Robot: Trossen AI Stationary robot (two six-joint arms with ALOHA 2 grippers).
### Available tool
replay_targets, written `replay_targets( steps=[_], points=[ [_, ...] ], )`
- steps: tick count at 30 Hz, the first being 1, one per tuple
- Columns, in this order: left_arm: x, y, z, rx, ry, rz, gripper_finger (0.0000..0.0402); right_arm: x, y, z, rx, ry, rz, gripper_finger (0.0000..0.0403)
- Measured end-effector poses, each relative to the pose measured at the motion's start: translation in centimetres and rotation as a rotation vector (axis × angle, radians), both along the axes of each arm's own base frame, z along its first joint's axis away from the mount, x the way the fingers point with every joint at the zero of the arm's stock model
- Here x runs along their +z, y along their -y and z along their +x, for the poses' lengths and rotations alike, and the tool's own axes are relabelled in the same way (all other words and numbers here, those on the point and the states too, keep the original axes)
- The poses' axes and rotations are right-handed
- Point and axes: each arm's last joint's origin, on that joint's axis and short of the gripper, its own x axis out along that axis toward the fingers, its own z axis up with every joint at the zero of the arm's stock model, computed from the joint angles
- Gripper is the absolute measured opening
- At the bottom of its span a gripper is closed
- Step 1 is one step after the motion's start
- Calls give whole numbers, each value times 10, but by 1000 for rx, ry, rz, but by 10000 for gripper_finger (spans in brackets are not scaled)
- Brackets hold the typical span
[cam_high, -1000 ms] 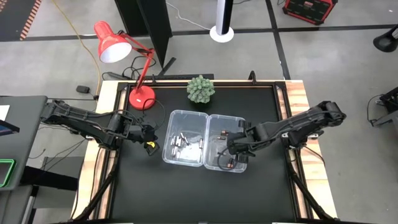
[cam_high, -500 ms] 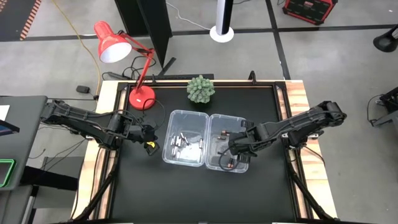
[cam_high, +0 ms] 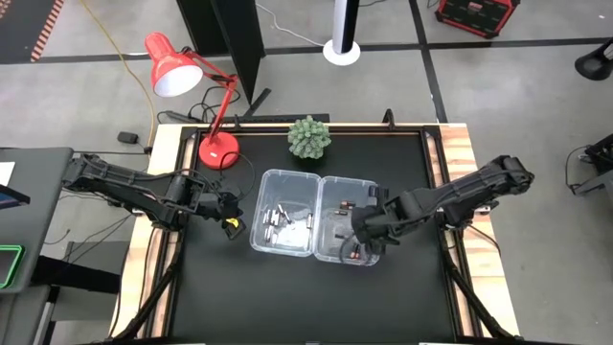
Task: Sort batteries
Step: Move the transparent bins to the center
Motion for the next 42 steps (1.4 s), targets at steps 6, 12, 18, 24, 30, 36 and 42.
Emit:
replay_targets(
  steps=[6,12,18,24,30,36,42],
  points=[
    [0,0,0,-8,-2,5,0,-3,-20,-5,85,-19,16,58],
    [0,0,0,-7,-1,4,0,-5,-28,-14,85,-75,27,58],
    [0,0,0,-4,0,2,0,-6,-28,-19,71,-122,29,58],
    [0,0,0,-2,0,0,0,-3,-27,-18,66,-100,9,58],
    [0,0,0,-2,0,1,0,12,-15,-19,-11,20,-148,58],
    [0,0,0,-2,1,0,0,10,15,-7,-84,-5,-195,58],
    [0,0,0,2,2,-1,0,2,39,2,-108,-69,-188,58]
  ],
)
